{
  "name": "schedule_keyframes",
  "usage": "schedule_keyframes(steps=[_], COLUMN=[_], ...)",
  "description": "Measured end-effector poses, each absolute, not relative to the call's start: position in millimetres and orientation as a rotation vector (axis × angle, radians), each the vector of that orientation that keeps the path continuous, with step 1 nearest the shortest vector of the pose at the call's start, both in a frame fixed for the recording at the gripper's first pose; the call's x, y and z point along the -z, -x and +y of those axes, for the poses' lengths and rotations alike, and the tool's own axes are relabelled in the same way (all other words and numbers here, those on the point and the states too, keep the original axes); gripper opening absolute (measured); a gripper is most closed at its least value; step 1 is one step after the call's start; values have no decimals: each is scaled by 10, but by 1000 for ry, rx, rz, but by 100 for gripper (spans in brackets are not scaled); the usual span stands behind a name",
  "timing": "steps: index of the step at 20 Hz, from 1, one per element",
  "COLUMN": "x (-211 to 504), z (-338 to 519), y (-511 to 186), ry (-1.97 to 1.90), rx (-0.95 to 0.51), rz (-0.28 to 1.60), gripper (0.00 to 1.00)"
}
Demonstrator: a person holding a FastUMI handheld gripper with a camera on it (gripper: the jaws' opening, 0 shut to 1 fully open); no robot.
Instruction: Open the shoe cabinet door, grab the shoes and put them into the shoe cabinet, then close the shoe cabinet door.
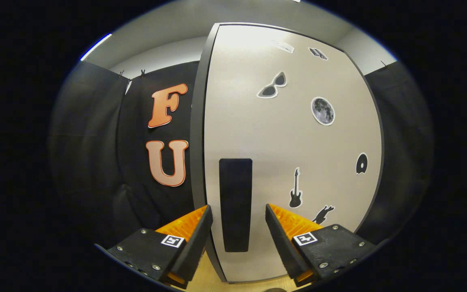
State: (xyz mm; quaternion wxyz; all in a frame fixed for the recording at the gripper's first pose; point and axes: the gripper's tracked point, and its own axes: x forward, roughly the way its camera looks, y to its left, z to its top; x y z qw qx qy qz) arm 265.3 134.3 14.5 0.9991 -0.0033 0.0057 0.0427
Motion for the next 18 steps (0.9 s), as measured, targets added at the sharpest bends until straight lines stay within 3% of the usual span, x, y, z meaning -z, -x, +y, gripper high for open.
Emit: schedule_keyframes(steps=[3,18], x=[-120,-176], z=[1389,1213], y=[-2650,-2185], ry=[-16,-81], rx=[-105,-125], rz=[25,62], gripper=[38,26])
